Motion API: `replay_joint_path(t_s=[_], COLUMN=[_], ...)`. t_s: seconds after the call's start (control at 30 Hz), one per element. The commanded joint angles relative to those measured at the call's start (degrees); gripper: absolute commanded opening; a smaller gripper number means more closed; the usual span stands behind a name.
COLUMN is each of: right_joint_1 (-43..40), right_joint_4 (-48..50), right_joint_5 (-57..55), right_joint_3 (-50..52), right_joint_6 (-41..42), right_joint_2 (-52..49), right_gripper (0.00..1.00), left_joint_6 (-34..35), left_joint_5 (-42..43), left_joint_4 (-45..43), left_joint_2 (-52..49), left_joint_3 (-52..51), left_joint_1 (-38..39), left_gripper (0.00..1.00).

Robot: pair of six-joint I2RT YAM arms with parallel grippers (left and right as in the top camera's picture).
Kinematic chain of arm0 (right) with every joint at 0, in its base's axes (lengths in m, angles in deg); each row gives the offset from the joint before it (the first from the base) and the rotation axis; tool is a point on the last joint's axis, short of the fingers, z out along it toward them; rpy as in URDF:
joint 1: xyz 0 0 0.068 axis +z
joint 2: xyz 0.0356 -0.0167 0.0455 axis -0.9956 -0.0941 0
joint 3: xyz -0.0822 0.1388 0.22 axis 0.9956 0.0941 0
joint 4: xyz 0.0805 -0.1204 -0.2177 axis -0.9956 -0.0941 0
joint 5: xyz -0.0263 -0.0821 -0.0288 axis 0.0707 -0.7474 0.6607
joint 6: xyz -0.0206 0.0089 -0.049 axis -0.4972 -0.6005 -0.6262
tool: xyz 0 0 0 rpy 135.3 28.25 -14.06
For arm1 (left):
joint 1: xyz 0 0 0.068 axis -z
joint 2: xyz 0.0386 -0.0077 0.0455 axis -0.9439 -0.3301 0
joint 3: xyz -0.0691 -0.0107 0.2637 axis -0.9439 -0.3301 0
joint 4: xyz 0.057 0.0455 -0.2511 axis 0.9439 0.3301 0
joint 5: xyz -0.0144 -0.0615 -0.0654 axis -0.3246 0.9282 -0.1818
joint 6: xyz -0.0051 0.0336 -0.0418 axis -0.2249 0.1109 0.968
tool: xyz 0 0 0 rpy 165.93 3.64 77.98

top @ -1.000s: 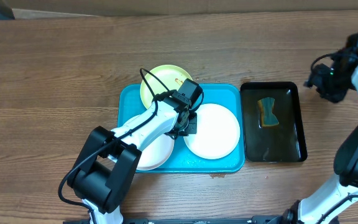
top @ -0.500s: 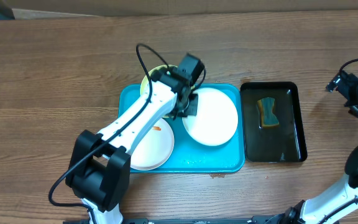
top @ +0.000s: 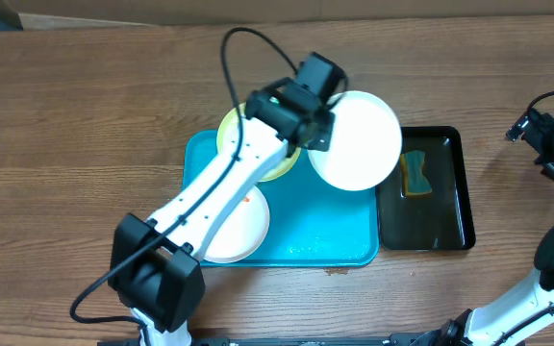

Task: Clean dirty plates on tray and stack at the side
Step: 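Lift the cleaned white plate with the left gripper off the tray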

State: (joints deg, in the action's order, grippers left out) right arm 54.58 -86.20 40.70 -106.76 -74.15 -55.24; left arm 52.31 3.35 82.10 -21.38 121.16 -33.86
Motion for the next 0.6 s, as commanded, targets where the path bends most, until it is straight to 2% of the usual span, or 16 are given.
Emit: replay_joint_path(t_s=[0.0,0.3,0.57], right_joint_1=[-0.22,-0.22,-0.22], right_joint_4=[0.24,0.24,0.24], right_joint_5=[-0.13,-0.13,-0.13], right_joint_3=[-0.57,-0.57,-0.57], right_joint_6=[0.17,0.17,0.17], right_joint_2=[1.42,1.42,1.42], right_gripper=[1.0,1.0,1.0], left_joint_6=[-2.95,-9.75,-22.8], left_joint_5=[-7.39,-28.74,-46.86], left_joint_4=[-2.47,-7.96,-15.87], left_joint_2=[0.42,0.26,0.26], left_joint_3=[1.4,1.4,1.4], left_joint_1=[4.55,16.17,25.4], left_gripper=[0.04,0.04,0.04])
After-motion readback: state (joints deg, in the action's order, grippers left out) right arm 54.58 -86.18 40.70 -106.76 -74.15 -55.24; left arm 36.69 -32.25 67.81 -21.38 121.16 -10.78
